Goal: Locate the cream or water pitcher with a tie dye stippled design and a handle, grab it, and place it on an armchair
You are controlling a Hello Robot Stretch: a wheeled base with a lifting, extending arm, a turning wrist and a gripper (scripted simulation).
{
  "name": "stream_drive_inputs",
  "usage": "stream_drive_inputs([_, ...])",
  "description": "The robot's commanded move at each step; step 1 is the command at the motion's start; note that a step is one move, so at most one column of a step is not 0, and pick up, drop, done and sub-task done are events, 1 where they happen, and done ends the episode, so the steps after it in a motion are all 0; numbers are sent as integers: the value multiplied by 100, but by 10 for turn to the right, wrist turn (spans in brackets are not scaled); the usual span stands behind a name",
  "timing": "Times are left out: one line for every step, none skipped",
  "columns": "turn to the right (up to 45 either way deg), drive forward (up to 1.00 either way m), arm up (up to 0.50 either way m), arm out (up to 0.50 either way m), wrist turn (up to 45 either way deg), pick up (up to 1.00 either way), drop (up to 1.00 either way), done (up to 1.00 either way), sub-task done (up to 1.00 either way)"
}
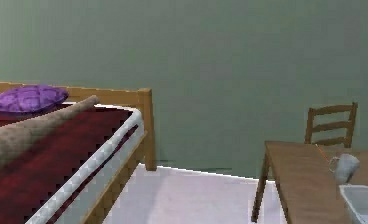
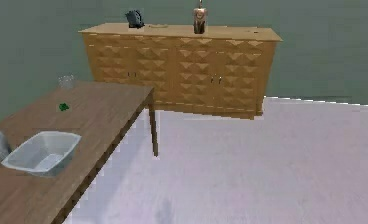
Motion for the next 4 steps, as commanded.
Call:
stream_drive_inputs([0,20,0,0,0,0,0,0,0])
stream_drive_inputs([-360,0,0,0,0,0,0,0,0])
stream_drive_inputs([450,0,0,0,0,0,0,0,0])
stream_drive_inputs([60,0,0,0,0,0,0,0,0])
